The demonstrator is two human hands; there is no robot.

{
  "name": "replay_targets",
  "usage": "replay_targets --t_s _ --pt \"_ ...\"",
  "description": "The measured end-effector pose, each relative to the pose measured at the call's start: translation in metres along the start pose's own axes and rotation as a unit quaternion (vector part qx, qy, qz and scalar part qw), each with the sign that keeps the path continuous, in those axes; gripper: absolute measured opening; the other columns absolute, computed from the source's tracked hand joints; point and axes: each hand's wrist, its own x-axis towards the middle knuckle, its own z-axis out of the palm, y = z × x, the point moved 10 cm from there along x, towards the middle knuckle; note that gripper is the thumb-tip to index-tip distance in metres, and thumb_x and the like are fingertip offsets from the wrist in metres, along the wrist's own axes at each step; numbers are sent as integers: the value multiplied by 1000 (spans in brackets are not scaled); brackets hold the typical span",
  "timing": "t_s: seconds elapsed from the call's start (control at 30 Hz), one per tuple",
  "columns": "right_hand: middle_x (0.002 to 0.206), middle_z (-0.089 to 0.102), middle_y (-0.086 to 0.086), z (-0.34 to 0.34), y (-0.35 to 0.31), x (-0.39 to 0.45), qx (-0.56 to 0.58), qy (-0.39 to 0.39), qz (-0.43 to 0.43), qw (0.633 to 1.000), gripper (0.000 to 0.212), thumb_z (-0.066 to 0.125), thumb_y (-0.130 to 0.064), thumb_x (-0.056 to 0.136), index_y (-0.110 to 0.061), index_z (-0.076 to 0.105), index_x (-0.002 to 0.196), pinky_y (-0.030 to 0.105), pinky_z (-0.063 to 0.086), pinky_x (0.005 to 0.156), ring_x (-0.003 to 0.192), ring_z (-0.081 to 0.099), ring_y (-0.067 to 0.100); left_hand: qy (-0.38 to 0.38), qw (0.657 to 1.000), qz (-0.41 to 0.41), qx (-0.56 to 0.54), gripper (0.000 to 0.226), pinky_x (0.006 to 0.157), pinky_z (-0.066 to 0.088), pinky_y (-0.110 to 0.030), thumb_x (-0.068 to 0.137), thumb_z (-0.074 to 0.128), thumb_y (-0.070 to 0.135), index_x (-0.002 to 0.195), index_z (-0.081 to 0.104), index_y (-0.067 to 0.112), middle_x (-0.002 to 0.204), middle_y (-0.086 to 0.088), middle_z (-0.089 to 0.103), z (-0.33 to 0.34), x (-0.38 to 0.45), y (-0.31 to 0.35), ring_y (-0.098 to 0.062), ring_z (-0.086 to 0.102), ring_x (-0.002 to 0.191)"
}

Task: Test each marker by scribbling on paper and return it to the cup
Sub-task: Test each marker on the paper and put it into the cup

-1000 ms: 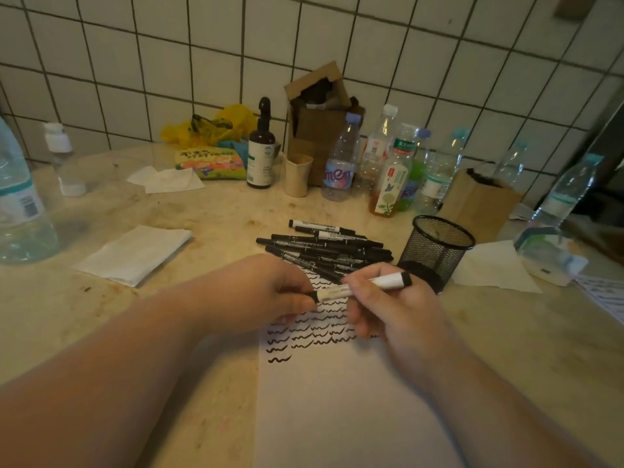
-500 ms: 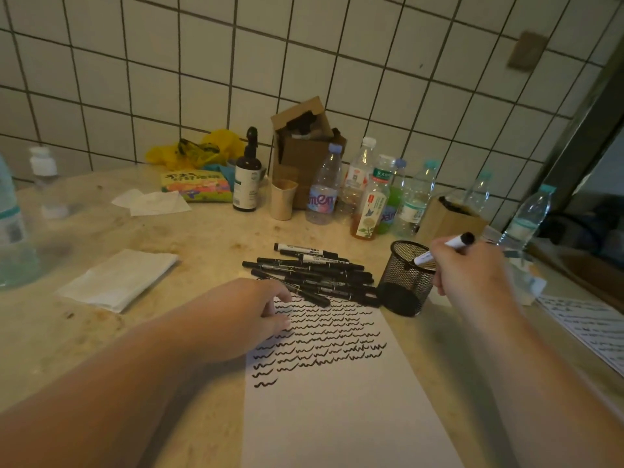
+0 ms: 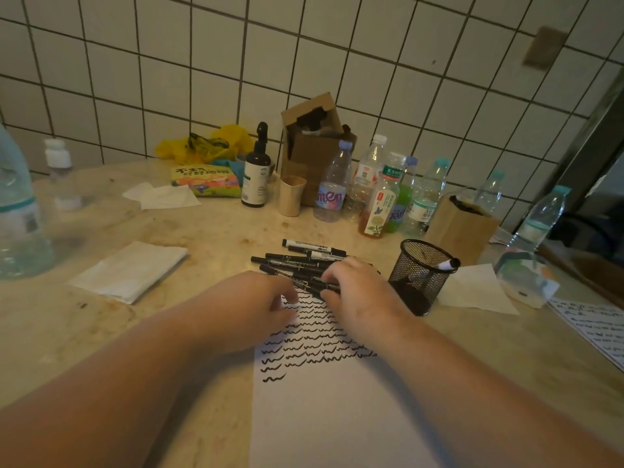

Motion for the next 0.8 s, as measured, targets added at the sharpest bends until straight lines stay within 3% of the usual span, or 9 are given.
replay_targets --t_s 0.1,0.2,0.37,0.47,0.53,0.6,0.7,0.8 --pt "115 58 -7 14 6 13 -5 -15 51 999 27 64 -35 96 -24 61 120 26 43 86 107 53 12 2 1000 6 11 30 72 46 -20 98 55 44 126 61 37 95 16 62 -2 -1 1 0 56 81" --pt "110 65 -6 24 7 14 -17 -62 78 995 23 65 -35 94 -25 67 115 30 51 85 99 59 13 1 1000 10 8 26 76 50 -22 98 54 43 122 64 36 97 16 64 -2 -1 1 -1 58 83" --pt "89 69 -6 22 11 -7 -22 -165 101 981 9 73 -32 84 -28 71 91 26 50 65 82 62 10 -3 1000 8 -3 22 82 55 -26 97 57 42 115 68 37 100 13 68 -1 -2 0 -4 61 87" --pt "80 72 -1 13 19 -26 135 -148 117 973 10 73 -29 82 -21 71 86 25 47 54 64 62 8 -15 1000 8 -19 21 82 56 -26 97 57 44 112 69 37 97 14 69 2 -4 1 -2 61 85" --pt "69 68 5 16 22 -38 338 -116 142 923 7 69 -18 87 -11 68 88 25 45 47 51 58 11 -18 999 10 -49 24 81 56 -26 96 56 50 109 70 36 93 14 70 2 -5 4 -1 63 84" --pt "63 59 9 24 22 -46 504 -76 151 847 5 63 -4 89 -7 62 85 31 44 46 49 57 19 -16 995 11 -94 31 79 55 -26 94 54 57 107 70 34 91 13 70 0 -7 8 -1 64 83" --pt "66 63 18 34 14 -52 588 -58 106 800 12 62 3 90 -6 68 87 39 49 53 55 62 29 -10 994 20 -109 35 79 55 -29 93 51 60 107 70 34 92 12 70 -4 -9 16 -2 63 85" --pt "84 73 27 37 6 -56 641 -63 78 761 19 57 -11 96 -4 75 97 39 54 58 69 68 35 -4 993 27 -119 29 78 55 -31 91 55 58 98 72 35 86 11 71 -6 -11 20 -5 65 82"
